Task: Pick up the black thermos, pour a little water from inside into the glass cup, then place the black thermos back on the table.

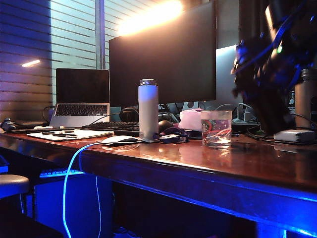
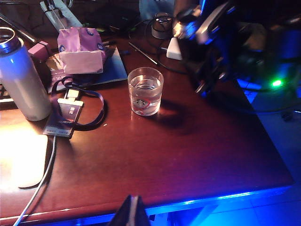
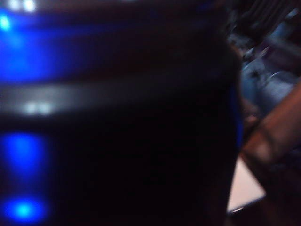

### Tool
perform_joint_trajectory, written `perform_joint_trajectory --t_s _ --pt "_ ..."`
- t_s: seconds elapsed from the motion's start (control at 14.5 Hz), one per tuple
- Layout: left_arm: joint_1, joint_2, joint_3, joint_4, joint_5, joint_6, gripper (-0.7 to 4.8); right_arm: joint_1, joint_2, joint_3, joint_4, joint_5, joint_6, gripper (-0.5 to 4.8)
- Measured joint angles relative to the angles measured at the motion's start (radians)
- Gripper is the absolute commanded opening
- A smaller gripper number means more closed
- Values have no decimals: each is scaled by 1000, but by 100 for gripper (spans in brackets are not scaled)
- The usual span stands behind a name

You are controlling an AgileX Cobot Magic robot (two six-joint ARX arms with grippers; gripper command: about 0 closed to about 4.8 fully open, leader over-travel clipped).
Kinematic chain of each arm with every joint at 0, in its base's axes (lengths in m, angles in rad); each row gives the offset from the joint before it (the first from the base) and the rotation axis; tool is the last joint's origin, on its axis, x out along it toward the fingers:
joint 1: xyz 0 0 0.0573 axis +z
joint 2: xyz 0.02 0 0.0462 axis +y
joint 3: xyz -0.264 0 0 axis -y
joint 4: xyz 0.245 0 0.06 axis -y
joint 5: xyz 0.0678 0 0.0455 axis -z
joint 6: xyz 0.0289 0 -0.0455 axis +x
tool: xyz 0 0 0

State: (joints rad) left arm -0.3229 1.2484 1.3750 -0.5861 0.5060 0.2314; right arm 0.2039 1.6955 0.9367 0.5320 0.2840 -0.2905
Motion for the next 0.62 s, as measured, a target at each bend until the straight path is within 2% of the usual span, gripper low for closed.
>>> perform_joint_trajectory --t_s 0.62 --pt "0 0 0 15 0 0 -3 0 119 163 -90 4 -200 22"
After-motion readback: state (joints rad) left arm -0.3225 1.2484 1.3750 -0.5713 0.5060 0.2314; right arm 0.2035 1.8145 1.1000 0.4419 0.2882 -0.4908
